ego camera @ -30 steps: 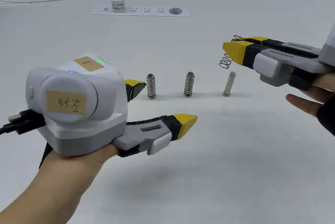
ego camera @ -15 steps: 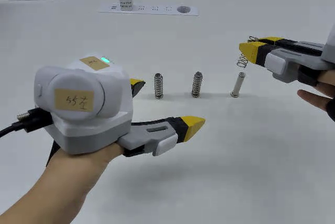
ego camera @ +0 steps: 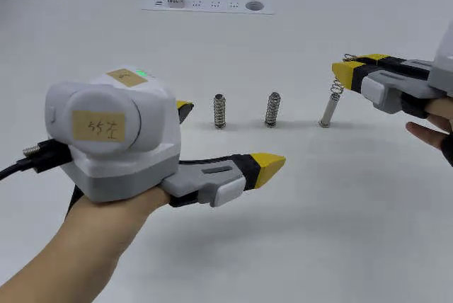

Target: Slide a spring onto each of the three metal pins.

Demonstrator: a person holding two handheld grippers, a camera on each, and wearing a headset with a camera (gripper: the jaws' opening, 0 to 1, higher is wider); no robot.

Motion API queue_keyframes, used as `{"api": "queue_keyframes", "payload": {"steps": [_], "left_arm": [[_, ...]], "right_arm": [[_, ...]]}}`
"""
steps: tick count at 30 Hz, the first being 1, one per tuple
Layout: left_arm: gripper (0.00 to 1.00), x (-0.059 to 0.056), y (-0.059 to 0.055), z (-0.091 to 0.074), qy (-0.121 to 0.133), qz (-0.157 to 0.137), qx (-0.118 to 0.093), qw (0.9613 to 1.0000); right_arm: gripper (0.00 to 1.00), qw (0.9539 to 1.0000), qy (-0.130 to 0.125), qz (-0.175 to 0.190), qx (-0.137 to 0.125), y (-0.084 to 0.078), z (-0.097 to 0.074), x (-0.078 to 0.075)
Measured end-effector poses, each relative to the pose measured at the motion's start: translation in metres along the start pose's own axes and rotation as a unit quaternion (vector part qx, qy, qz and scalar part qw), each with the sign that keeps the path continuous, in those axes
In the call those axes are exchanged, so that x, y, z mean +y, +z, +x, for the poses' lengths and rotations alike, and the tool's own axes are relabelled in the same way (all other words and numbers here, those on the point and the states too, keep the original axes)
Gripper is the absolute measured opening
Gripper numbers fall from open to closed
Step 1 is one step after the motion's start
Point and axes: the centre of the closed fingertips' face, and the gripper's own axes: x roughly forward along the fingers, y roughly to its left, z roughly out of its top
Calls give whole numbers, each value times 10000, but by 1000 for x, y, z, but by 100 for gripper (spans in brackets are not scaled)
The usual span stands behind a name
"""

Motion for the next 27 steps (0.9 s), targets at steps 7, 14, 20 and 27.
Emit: {"api": "queue_keyframes", "payload": {"steps": [7,14,20,27], "left_arm": [[89,0,1,0,1,-48,-20,10000],[89,1,3,-1,-5,-55,-44,10000],[88,1,4,-1,-15,-76,-54,10000],[87,3,3,-1,-9,-146,-53,9999]], "right_arm": [[12,10000,-39,-13,55,-5,2,-1],[12,9998,-103,-96,120,-12,2,2],[12,9997,-118,-122,160,-15,2,2],[12,9995,-121,-160,249,-21,1,6]]}}
